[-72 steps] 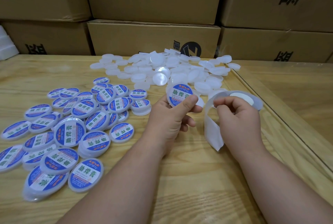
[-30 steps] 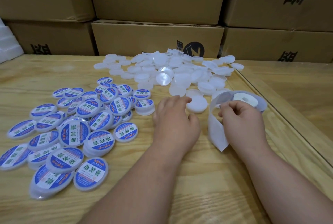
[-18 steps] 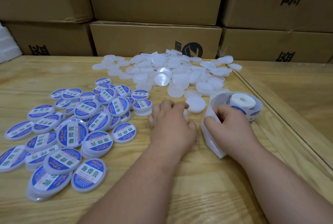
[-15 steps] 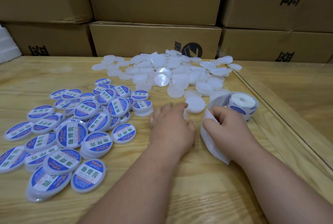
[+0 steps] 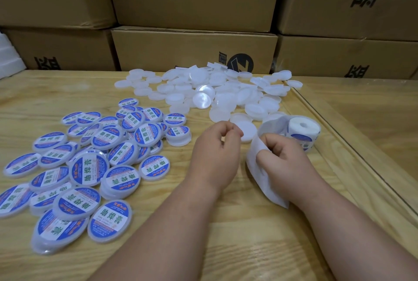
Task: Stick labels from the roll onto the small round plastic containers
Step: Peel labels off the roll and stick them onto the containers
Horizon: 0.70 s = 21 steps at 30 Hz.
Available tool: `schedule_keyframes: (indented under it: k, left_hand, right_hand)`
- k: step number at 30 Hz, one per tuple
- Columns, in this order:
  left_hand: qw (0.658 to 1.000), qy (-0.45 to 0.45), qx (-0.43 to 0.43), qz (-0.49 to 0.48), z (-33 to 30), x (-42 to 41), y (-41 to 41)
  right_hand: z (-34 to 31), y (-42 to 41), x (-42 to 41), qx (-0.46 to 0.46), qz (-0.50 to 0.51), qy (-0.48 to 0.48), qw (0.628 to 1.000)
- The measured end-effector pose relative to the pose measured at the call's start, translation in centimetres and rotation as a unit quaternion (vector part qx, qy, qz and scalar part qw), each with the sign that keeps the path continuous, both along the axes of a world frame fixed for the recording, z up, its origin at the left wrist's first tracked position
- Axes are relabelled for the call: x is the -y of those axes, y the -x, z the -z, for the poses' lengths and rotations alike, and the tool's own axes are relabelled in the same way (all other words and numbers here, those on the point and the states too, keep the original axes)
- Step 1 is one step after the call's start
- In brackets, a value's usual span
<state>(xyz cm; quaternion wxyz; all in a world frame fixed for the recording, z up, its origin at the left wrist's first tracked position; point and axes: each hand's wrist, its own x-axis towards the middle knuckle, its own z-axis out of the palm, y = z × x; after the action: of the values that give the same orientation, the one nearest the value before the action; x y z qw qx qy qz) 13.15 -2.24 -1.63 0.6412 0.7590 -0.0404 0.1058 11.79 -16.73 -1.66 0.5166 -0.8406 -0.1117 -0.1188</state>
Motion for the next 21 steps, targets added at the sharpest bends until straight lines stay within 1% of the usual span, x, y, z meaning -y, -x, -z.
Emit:
schedule_keyframes:
  k: [4, 7, 10, 12, 14, 21]
  left_hand:
    - [1.0, 0.019, 0.006, 0.02, 0.07, -0.02, -0.11]
    - [0.999, 0.01, 0.0, 0.049, 0.18, 0.05, -0.21]
    - [0.999, -0.002, 0.011, 0.048, 0.09, 0.04, -0.17]
    - [0.999, 0.0, 0.019, 0.05, 0.04, 0.0, -0.16]
    - [0.998, -0.002, 0.022, 0.056, 0.05, 0.01, -0.19]
    - [0.995, 0.005, 0.045, 0.085, 0.2, 0.29, -0.03]
  right_hand:
    - [-0.32, 0.06, -0.28, 0.029, -0.03, -0.02, 0.999]
    - [-0.42, 0.15, -0.35, 0.015, -0.046, -0.046, 0.998]
    - [-0.4, 0.21, -0.19, -0.02, -0.043, -0.108, 0.993]
    - [-0.36, 0.18, -0.02, -0.058, -0.02, -0.134, 0.989]
    - [-0.41, 0.16, 0.05, -0.082, 0.024, -0.125, 0.988]
    - [-0.55, -0.05, -0.4, -0.077, 0.07, -0.113, 0.988]
